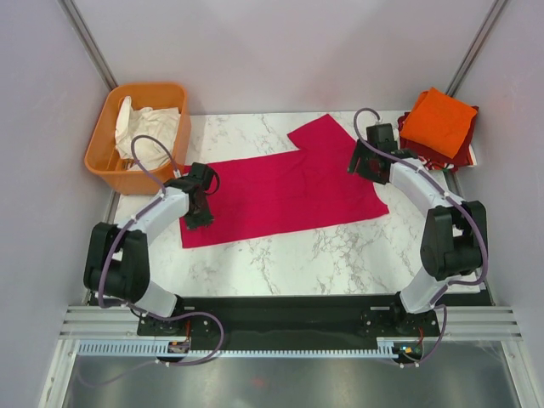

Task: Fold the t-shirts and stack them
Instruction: Fold the tshirt

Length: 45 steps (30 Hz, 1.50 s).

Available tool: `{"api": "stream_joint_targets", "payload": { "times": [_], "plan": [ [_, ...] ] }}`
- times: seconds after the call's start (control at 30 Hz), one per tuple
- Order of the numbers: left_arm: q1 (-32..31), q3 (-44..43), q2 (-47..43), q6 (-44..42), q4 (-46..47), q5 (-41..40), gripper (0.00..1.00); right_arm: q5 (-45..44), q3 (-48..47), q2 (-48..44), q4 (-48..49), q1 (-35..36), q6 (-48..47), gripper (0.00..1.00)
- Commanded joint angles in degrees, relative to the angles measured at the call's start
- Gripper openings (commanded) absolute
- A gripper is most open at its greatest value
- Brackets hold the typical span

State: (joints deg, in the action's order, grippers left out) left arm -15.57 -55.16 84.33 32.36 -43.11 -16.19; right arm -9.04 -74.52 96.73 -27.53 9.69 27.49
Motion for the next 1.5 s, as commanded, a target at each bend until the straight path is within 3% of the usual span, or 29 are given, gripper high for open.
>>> {"api": "stream_joint_targets", "payload": {
  "times": [0.0,0.2,0.43,0.57,0.63,0.8,1.03,1.27,1.47],
  "plan": [
    [0.1,-3.9,4.0,4.1,0.6,-1.3,0.38,3.0,3.3,-2.3,3.1,0.1,1.0,0.75],
    [1.2,-7.6,12.7,6.4,0.8,-6.4,0.38,4.3,4.4,-3.7,3.1,-0.2,-0.1,0.74],
    [9.8,-12.5,20.4,6.8,1.1,-8.1,0.38,4.6,6.3,-4.6,3.1,-0.7,-1.2,0.74],
    [11.5,-15.4,20.4,7.1,1.4,-8.0,0.39,5.6,6.6,-5.3,3.0,-0.9,-1.3,0.74],
    [11.4,-16.5,18.9,6.3,1.7,-7.2,0.43,6.0,6.8,-6.5,3.0,-0.8,-1.2,0.74],
    [10.3,-17.6,12.9,2.7,2.5,-1.1,0.68,5.1,9.4,-9.3,3.0,-0.8,-0.3,0.75],
    [6.3,-9.8,1.3,1.9,2.2,6.5,0.7,0.8,21.0,-14.4,2.0,-2.5,1.7,0.77],
    [6.3,-2.6,-10.2,-3.0,-0.7,9.9,0.7,-2.0,25.0,-15.5,0.4,-5.3,2.1,0.77],
    [6.3,1.8,-16.5,-5.6,-1.8,12.4,0.7,0.5,27.6,-10.8,7.1,-7.6,2.9,0.75]
  ]
}}
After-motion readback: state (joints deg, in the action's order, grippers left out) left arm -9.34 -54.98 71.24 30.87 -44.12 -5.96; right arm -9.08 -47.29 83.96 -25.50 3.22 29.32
